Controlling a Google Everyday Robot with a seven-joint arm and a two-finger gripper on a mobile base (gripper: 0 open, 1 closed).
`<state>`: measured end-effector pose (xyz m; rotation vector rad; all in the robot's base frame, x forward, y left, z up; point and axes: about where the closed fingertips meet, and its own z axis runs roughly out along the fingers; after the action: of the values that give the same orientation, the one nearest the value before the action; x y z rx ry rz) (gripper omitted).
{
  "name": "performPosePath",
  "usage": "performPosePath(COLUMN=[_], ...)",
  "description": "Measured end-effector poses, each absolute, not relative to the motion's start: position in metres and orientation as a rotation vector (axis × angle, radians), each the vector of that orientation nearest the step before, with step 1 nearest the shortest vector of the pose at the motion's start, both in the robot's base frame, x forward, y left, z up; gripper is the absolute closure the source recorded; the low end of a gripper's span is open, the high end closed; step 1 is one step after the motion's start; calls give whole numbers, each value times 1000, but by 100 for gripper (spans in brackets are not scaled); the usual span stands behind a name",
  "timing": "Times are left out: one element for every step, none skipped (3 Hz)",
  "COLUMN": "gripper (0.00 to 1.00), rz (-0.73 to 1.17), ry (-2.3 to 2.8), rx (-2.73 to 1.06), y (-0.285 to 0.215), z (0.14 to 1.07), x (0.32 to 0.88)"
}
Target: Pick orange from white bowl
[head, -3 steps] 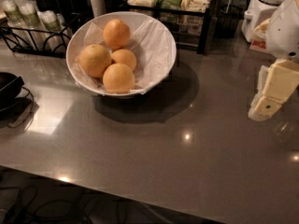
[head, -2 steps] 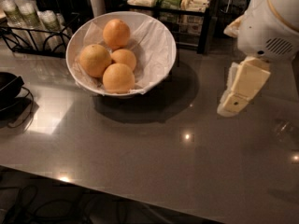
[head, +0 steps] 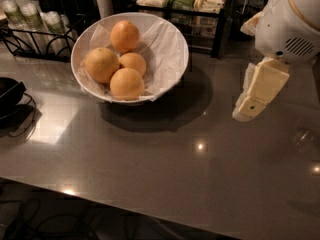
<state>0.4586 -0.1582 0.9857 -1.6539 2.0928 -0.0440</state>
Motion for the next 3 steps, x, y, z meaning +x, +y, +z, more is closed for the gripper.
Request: performPosePath(gripper=[0,0,0], rz=[29,137,159], ry=[2090,2135,2190], rx=[-1592,-1481,-1397], y=[-132,-90,-91], z=[975,960,963], x=[468,487,486])
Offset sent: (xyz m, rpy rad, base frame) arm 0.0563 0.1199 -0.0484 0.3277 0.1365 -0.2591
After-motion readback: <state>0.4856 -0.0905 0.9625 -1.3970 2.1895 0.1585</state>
